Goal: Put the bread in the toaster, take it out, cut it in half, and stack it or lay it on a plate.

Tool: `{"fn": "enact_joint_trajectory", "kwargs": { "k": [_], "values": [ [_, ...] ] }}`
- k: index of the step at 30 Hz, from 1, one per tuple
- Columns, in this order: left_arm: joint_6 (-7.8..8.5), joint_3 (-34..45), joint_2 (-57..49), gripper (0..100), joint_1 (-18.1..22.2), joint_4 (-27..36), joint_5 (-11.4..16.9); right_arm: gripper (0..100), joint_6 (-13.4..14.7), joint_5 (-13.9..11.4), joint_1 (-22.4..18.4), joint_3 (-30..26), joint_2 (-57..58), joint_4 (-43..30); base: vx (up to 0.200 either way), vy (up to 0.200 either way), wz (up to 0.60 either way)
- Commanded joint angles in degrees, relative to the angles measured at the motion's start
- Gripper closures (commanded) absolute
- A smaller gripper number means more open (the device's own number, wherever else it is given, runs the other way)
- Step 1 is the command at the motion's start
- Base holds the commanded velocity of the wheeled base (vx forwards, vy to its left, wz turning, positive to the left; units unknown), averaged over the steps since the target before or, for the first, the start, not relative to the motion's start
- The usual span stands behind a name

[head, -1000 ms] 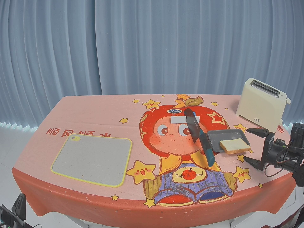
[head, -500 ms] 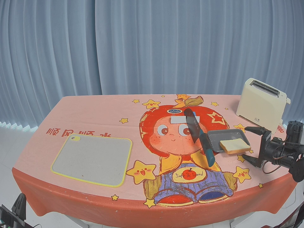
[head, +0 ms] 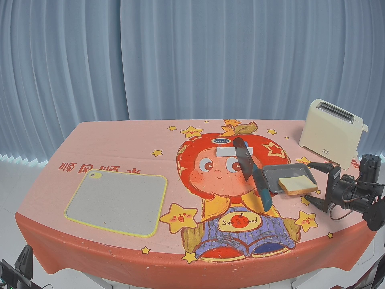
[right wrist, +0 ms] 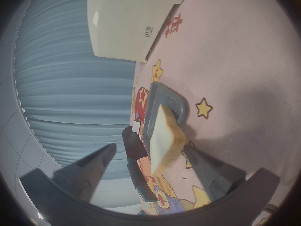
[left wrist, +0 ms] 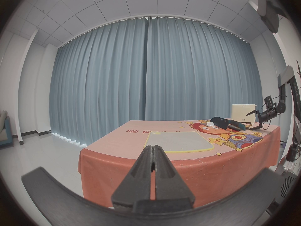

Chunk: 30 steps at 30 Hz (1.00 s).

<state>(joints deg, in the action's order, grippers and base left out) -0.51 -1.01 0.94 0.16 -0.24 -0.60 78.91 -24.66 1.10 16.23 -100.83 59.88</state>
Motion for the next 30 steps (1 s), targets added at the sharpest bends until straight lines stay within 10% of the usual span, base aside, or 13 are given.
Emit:
{"fn": "enact_joint_trajectory", "kwargs": {
  "k": [1,30],
  "values": [
    [-0.02,1.0,-0.3,100,0.0,0.0,0.0,100,0.0,0.0,0.0,-0.3,-0.5,-0.1,0.000,0.000,0.00],
    [-0.02,1.0,-0.3,100,0.0,0.0,0.0,100,-0.7,0.3,0.8,-0.1,6.1,-0.1,0.000,0.000,0.00]
  ]
}}
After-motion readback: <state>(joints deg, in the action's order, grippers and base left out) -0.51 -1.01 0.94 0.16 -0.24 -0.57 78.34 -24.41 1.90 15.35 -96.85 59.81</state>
